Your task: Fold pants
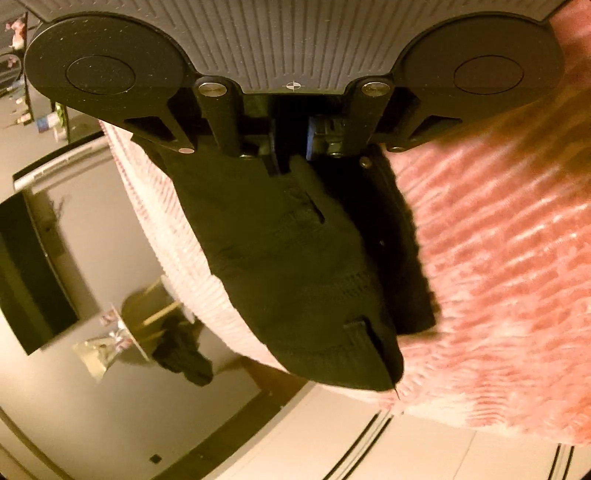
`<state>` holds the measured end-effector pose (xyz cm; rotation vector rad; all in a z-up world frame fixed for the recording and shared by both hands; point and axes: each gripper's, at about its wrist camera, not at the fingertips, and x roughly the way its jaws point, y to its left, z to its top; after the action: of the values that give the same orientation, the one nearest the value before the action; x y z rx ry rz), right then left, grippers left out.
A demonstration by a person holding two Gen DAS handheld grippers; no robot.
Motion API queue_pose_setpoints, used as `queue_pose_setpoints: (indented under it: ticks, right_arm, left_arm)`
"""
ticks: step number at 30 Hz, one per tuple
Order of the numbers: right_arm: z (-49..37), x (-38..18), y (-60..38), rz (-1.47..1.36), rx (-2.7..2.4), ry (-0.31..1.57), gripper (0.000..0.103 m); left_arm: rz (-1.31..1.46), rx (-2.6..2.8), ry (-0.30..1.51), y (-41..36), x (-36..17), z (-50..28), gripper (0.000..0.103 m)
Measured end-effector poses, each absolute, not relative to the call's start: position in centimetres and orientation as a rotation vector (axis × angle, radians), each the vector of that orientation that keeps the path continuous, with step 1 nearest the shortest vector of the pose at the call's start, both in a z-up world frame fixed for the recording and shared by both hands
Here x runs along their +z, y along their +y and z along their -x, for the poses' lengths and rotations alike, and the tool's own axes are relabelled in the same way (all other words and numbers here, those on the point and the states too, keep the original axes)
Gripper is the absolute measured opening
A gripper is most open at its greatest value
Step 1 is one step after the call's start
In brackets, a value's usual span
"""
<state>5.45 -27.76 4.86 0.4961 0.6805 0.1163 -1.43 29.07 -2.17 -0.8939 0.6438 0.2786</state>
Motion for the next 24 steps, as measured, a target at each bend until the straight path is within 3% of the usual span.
queue_pose_setpoints:
  ticks: [2,3,7,14,16,17,19,21,23,24]
  right_arm:
    - [-9.3,4.3,-22.5,-0.490,0.281,0.745,0.032]
    - [-11.2,3.8,-19.8,-0.491,0.360,0.781,0.033]
    - [-17.4,2.4,-11.4,-0.443,0.501,0.878,0.050]
    - [-24.8,-1.2,-3.9,-0.411,0.539,1.027,0.051]
    - [-25.7,-1.9,-3.5,-0.418,0.549,1.042,0.044]
    - [-26.3,-1.9,-3.1,-0.390,0.536,1.043,0.031]
    - [-26.9,-1.7,-2.8,-0.323,0.523,1.021,0.019]
    - [-27.9,-0.8,-4.1,-0.350,0.505,0.983,0.014]
    - [-29.3,0.2,-5.9,-0.415,0.422,0.879,0.000]
    - [-29.7,0.6,-6.4,-0.409,0.377,0.827,0.000]
  left_arm:
    - [0.832,0.319,0.626,29.3,-2.1,1.9,0.046]
    - [0.792,0.334,0.613,29.3,-1.9,2.0,0.052]
    - [0.733,0.314,0.548,29.6,-0.5,2.8,0.069]
    - [0.738,0.280,0.509,31.1,0.3,1.9,0.088]
    - [0.763,0.279,0.517,31.8,-0.3,1.1,0.088]
    - [0.780,0.284,0.527,31.9,-0.7,0.7,0.088]
    - [0.810,0.288,0.532,32.2,-1.2,0.1,0.088]
    - [0.800,0.297,0.539,32.2,-1.5,-0.3,0.088]
    - [0.753,0.319,0.564,31.6,-1.8,-1.0,0.088]
    - [0.734,0.326,0.578,31.4,-1.8,-1.4,0.088]
